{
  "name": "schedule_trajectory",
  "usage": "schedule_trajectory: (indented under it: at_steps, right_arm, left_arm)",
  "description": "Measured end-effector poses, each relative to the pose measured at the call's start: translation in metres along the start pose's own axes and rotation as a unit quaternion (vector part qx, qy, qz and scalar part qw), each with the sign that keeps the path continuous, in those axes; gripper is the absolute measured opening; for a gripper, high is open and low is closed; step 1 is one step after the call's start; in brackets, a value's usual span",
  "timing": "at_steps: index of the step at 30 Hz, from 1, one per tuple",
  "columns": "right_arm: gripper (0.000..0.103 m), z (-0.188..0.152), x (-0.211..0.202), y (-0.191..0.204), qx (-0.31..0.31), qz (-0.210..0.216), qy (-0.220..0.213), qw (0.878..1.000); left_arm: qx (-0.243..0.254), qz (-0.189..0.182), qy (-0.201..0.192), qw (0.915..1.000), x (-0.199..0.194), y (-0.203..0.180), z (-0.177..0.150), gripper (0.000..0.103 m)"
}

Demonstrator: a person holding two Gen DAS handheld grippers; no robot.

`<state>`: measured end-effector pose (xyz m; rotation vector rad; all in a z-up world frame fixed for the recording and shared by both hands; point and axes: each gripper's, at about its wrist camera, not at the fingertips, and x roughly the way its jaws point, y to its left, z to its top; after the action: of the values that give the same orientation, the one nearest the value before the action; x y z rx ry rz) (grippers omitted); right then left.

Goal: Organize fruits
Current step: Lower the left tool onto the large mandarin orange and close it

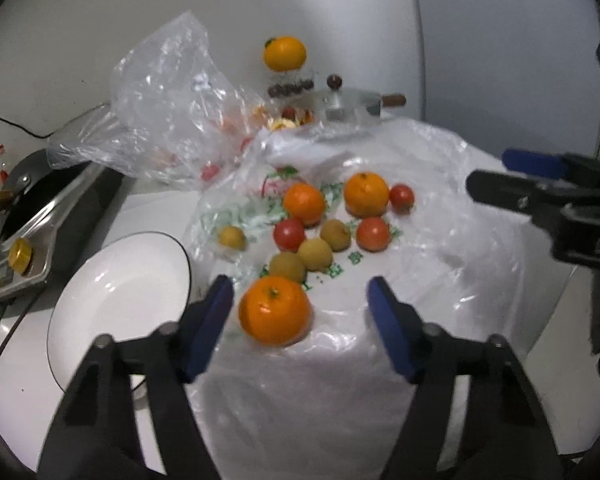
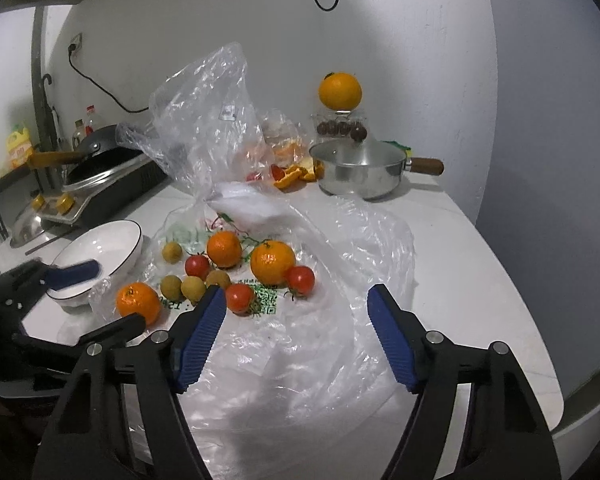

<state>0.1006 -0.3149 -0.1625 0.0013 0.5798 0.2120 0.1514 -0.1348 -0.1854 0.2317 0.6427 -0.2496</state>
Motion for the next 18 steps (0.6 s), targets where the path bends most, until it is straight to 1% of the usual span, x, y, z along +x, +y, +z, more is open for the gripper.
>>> schedule_trajectory:
  at_steps: [2,8,11,12,13,18]
  right_arm:
    - [0.076,0.0,0.002,0.001,-0.004,0.005,0.002,1.0]
    - [0.075,0.002,0.013,0.004,-0.009,0.014,0.008,1.0]
    - [0.073,0.001,0.023,0.009,-0.012,0.021,0.021,0.999]
    - [0.068,0.002,0.027,0.01,-0.015,0.023,0.026,0.999]
    - [0.067,0.003,0.031,0.011,-0.016,0.025,0.032,0.999]
    - [0.066,0.005,0.048,0.013,-0.007,0.029,0.05,0.998]
  left_arm:
    - [0.0,0.0,0.01,0.9999,0.007,0.001,0.0,0.059]
    - [-0.009,0.012,0.031,0.9994,0.02,0.01,-0.003,0.059]
    - [-0.012,0.007,0.033,0.9993,0.021,0.012,-0.004,0.059]
    - [-0.01,0.005,0.034,0.9994,0.021,0.011,-0.004,0.059]
    - [-0.006,0.0,0.034,0.9994,0.022,0.01,-0.004,0.059]
    - [0.001,-0.009,0.028,0.9996,0.023,0.012,-0.004,0.059]
